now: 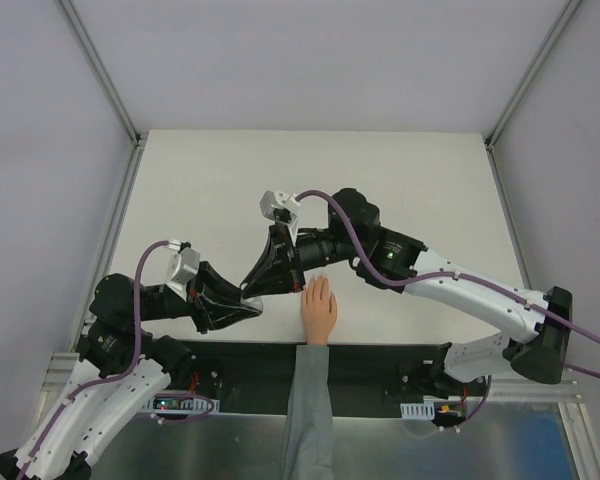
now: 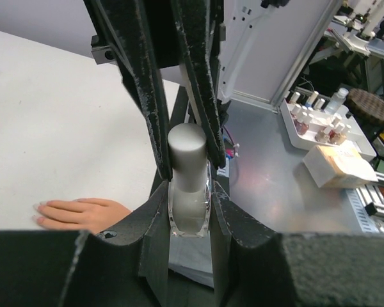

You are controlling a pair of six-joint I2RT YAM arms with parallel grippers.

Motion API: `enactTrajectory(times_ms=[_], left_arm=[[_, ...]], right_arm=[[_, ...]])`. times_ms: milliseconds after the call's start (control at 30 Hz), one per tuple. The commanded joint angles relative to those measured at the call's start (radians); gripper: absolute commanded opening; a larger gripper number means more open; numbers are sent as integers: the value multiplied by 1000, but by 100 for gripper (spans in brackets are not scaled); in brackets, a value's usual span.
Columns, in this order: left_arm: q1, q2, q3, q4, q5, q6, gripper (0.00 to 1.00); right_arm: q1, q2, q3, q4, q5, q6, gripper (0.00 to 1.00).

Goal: Paint the nails

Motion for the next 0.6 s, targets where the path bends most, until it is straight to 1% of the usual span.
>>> enactTrajectory(times_ms=[0,33,67,100,133,167,200,233,267,300,333,367,433,567], left_arm=[[7,19,53,18,-211,49,0],[7,27,58,10,-242,62,0],[7,33,63,4,-318,89,0],[7,52,72,4,-355,100,0],[7,64,78,-22,-395,117,0],[7,75,81,-24,-470,147,0],[7,105,86,-27,-521,160,0],[7,121,86,-27,-564,166,0],[7,140,87,-27,-596,183,0],[7,189,99,-27,-648,189,0],[8,216,107,-24,-658,189,0],[7,243,113,-21,-659,189,0],[7,302,122,-4,-645,177,0],[7,317,95,37,-586,154,0]], right_arm=[[10,-45,-47,55,34,16,1],[14,-68,-61,49,72,14,1],[21,-78,-70,42,121,13,1],[42,-88,-78,-4,232,-10,1],[60,-99,-73,-38,312,-22,1],[88,-102,-64,-75,424,-33,1],[191,-101,-15,-198,855,-77,1],[262,-87,23,-269,1166,-67,1],[321,-22,84,-370,1452,19,1],[385,11,124,-467,1704,72,1],[401,37,167,-471,1755,77,1],[409,90,189,-493,1775,89,1],[406,128,233,-506,1726,86,1],[400,139,238,-459,1627,40,1]])
